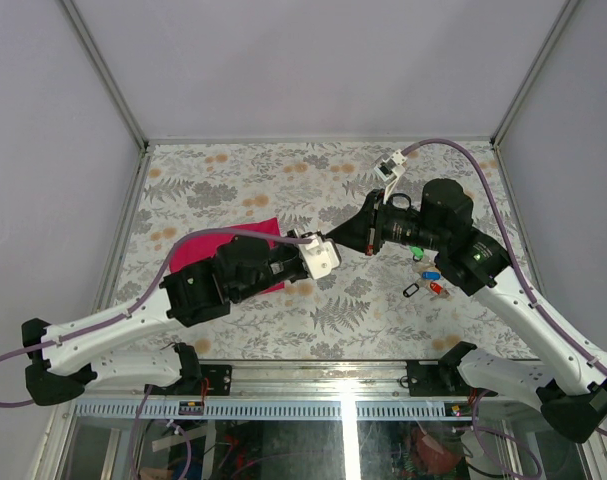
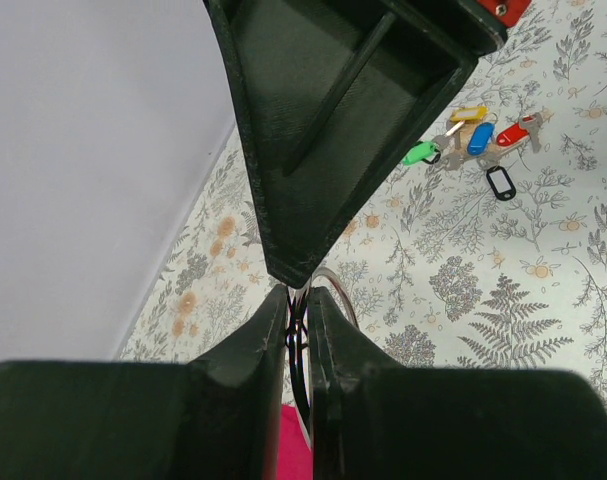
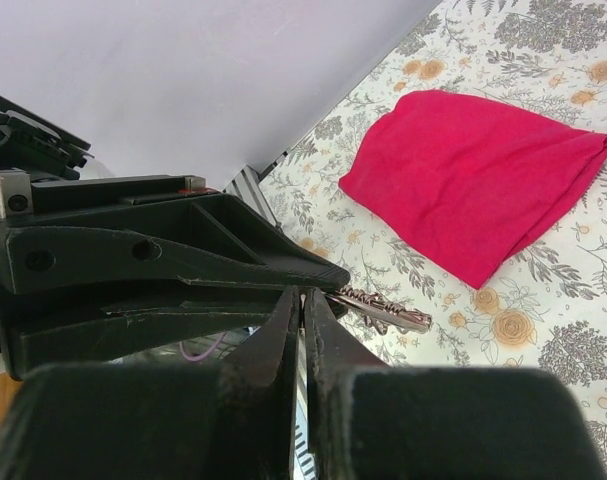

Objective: Put the keys on the keyring

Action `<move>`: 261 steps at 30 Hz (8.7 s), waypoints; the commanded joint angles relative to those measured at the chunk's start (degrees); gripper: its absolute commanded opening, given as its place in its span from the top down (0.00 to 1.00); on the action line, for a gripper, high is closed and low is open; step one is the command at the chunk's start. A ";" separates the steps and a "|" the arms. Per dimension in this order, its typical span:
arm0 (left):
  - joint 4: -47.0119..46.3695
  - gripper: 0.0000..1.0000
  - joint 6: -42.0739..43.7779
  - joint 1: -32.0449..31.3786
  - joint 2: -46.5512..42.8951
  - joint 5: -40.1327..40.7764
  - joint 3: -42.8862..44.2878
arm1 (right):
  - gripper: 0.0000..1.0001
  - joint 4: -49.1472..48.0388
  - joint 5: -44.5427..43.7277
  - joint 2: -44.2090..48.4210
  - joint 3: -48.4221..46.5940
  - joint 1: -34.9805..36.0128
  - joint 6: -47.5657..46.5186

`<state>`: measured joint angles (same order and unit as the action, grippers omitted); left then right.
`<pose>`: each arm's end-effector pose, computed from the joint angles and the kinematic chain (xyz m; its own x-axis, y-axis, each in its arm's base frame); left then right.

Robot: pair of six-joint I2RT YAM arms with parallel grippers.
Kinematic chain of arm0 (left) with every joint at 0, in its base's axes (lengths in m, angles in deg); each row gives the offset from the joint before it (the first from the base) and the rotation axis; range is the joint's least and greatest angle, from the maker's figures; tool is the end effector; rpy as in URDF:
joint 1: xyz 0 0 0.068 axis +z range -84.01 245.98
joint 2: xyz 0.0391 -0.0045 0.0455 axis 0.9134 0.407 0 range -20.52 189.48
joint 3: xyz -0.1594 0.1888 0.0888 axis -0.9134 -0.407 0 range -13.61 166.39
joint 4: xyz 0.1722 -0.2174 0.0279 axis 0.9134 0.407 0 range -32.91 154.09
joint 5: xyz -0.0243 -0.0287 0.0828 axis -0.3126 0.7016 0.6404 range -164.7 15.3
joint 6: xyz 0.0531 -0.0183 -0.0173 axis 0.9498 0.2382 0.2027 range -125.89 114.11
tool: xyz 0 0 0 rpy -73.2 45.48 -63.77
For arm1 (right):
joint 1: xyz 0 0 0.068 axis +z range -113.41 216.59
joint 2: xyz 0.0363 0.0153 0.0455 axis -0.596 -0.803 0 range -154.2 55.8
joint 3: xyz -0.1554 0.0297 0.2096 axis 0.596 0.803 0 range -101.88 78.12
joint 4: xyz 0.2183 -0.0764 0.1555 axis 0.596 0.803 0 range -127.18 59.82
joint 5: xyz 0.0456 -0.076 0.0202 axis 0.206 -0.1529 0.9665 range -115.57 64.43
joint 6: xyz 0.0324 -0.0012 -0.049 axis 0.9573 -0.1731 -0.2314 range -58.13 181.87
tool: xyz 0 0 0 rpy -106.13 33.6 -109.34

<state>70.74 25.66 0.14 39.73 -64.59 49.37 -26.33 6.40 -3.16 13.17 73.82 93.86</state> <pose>0.1167 -0.2417 0.3840 0.3670 0.4404 -0.8194 0.7459 0.3870 0.5421 0.1891 0.1721 0.4085 -0.5517 0.1453 -0.8213 -0.7558 0.3293 0.5660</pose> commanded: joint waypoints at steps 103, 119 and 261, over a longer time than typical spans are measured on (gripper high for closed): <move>-0.12 1.00 -1.41 0.17 -0.69 -0.54 -0.61 | 0.46 8.40 -40.40 -10.15 24.43 -40.84 -0.69; -0.29 1.00 -1.42 0.11 -1.39 0.20 -1.02 | 0.44 0.46 -32.28 -20.61 28.06 -45.42 -4.40; -1.96 1.00 0.23 -0.37 -1.26 4.84 -2.97 | 1.00 40.26 -51.06 -7.74 -9.21 12.14 -2.46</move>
<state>73.34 25.29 0.03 39.95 -64.11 46.69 5.08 -42.30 -6.39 2.66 85.71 95.04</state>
